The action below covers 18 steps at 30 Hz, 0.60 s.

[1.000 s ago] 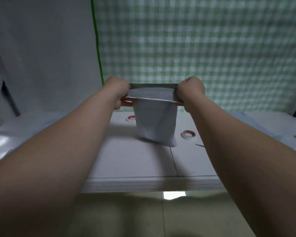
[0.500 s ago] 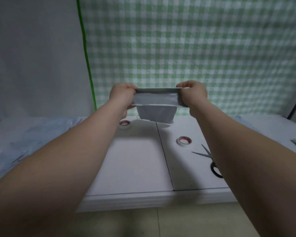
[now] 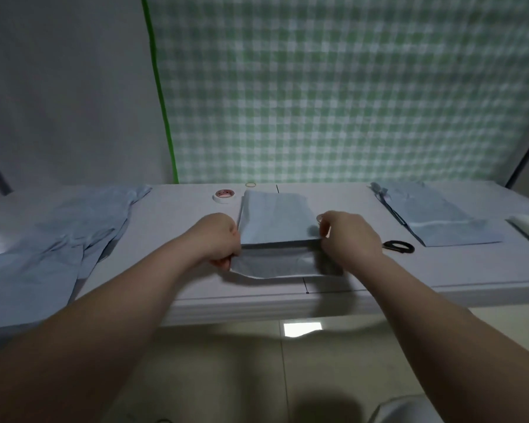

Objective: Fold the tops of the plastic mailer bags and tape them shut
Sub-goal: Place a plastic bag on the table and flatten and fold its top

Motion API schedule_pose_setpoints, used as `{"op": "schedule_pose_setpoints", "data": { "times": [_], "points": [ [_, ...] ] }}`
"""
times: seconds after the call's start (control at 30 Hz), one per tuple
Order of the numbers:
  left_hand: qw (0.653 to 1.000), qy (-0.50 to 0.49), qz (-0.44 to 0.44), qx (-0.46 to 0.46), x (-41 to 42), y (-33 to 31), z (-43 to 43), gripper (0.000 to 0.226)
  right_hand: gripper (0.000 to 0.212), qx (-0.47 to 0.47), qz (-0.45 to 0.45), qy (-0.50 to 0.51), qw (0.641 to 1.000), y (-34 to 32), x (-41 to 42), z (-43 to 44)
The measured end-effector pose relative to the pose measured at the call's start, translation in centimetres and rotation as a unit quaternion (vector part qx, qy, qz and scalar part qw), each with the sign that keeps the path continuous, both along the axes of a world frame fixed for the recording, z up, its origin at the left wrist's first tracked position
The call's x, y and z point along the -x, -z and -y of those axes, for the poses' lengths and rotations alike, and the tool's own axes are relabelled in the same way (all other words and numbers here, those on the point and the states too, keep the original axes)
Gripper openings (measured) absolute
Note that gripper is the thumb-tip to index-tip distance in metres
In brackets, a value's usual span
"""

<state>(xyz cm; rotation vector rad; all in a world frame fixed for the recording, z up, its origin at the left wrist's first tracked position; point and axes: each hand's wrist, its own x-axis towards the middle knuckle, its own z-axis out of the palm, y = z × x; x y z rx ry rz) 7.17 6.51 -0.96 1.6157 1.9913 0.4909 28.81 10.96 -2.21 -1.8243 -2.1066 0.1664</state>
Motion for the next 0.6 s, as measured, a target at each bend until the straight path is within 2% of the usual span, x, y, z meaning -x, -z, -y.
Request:
{"op": "schedule_pose_setpoints", "data": {
  "times": [0.17,0.23,0.33,0.43,0.5,0.57,0.6],
  "points": [
    [0.995,0.054,-0.067,0.043,-0.7,0.9,1.2,0.017,0.03,-0.024,0.105,-0.01,0.994,1.2,-0.3,2.6],
    [0.989,0.078,-0.119,0.043,-0.9,1.2,1.5,0.015,0.029,-0.028,0.142,-0.032,0.989,1.5,-0.4,3.2],
    [0.975,0.137,-0.155,0.079,-0.9,1.4,2.0,0.005,0.025,0.017,0.181,-0.056,0.982,1.4,-0.7,3.8],
    [0.958,0.196,-0.149,0.15,-0.7,0.3,2.6,0.011,0.02,0.105,0.192,-0.074,0.973,-0.2,-1.0,3.8],
    [0.96,0.202,-0.16,0.109,-0.8,-0.6,2.0,0.014,0.028,0.166,0.177,-0.112,0.964,-1.7,-0.9,3.6],
    [0.967,0.182,-0.179,-0.015,-1.2,-0.8,0.4,0.013,0.04,0.177,0.13,-0.129,0.967,-2.7,-0.2,2.8],
    [0.964,0.168,-0.191,-0.079,-1.5,-0.6,-0.5,0.017,0.039,0.151,0.099,-0.13,0.975,-2.8,0.5,2.3]
  ]
}}
